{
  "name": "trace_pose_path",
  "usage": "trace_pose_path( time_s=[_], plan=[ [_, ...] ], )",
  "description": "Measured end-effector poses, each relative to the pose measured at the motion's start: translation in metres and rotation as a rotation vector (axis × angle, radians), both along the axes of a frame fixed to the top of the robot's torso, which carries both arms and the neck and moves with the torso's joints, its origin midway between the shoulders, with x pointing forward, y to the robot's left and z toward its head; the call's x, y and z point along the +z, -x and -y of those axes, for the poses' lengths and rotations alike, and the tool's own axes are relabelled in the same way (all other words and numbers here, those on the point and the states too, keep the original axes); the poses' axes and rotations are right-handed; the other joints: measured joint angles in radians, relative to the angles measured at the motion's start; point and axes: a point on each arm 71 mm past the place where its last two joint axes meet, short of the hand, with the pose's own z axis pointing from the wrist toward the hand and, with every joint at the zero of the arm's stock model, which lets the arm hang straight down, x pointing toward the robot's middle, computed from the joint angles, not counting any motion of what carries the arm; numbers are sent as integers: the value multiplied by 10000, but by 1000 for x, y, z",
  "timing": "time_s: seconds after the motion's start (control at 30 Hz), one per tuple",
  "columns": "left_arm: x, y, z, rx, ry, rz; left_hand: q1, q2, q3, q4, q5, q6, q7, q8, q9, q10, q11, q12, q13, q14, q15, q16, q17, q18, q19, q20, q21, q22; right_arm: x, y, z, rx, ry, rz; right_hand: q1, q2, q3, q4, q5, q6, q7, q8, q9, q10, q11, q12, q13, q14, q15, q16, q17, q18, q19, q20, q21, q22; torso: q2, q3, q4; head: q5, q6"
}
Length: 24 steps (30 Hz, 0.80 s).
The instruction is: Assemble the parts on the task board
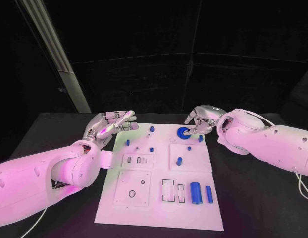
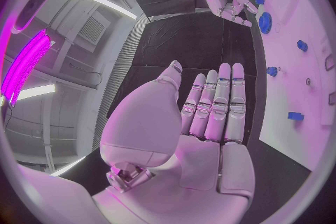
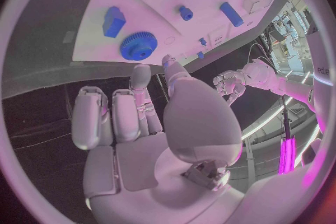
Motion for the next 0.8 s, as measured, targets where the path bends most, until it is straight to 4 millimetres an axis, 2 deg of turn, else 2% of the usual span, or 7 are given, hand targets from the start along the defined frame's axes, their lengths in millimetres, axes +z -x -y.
trace_pose_path(
  time_s=[0.03, 0.07, 0.2, 0.27, 0.3, 0.8],
  plan=[
    [0, 0, 0, 1, -4, -4, 0, 0, 0, 0, 0, 0, 0, 0, 0, 0, 0, 0, 0, 0, 0, 0, 0, 0, 0, 0, 0, 0, -1, -1, 1, -76, 51, -101, 93, 11, -95, 95, 0, -26, -24, 0, 0, 0, 0, 395, 455, 1, 46, 91, 160, 1, 32, 33, 34, 37, 0, 0, 0, -6, 0],
    [0, 0, 0, 1, -4, -6, 0, 0, 0, 0, 0, 0, 0, 0, 0, 0, 0, 0, 0, 0, 0, 0, 0, 0, 0, 0, 0, 1, -2, -1, 2, -126, 92, -172, 225, -1, -172, 172, 0, -81, 28, 1, 0, 0, 0, 835, 951, 6, 72, 187, 337, 2, 52, 53, 56, 93, 1, 1, 0, -11, -1],
    [-1, -1, 0, -9, -7, -14, 0, 0, 28, -27, 0, 0, 0, 0, 1, 0, 0, 0, 0, 0, 0, 0, 0, -1, 0, 0, 0, 1, -5, -5, 3, -272, 267, -423, 439, 49, -321, 321, 101, -135, 79, 49, -1, 160, 67, 1799, 2024, 0, 77, 432, 817, 3, 61, 62, 101, 187, 7, 3, 0, -12, -28],
    [-1, -1, 0, -9, -12, -21, 0, 0, 28, -27, 0, 0, 0, -13, 1, 0, 0, 0, 0, 0, 0, 0, 0, 0, 0, 0, 0, 1, -6, -6, 2, -283, 331, -509, 561, 92, -338, 338, 117, -135, 79, 49, -1, 296, 70, 2158, 2413, 6, 143, 534, 1005, -153, 48, 128, 102, 222, 8, 3, 0, -6, -41],
    [-1, -1, 0, -10, -14, -26, 0, 0, 28, -27, 0, 0, 0, -37, 0, 0, 0, 0, 0, 0, 0, 0, 1, 0, 0, 0, 0, 1, -7, -6, 1, -282, 364, -558, 560, 91, -355, 355, 117, -155, 99, 81, 0, 292, 71, 2297, 2560, 6, 143, 536, 1069, -152, 48, 128, 123, 235, 8, 3, 0, -2, -45],
    [-2, -2, 2, -57, -20, -73, 0, 0, 28, -27, 0, 0, 0, -36, 1, 0, -1, -38, 1, 0, 0, -40, 2, 0, 0, 0, 0, -6, -11, -12, -9, -189, 606, -838, 814, 267, -393, 360, 214, -170, 115, 233, -3, 561, 54, 3094, 3439, 6, 143, 969, 1673, -150, 123, 203, 217, 445, 12, -9, 0, -25, -112]
  ],
)
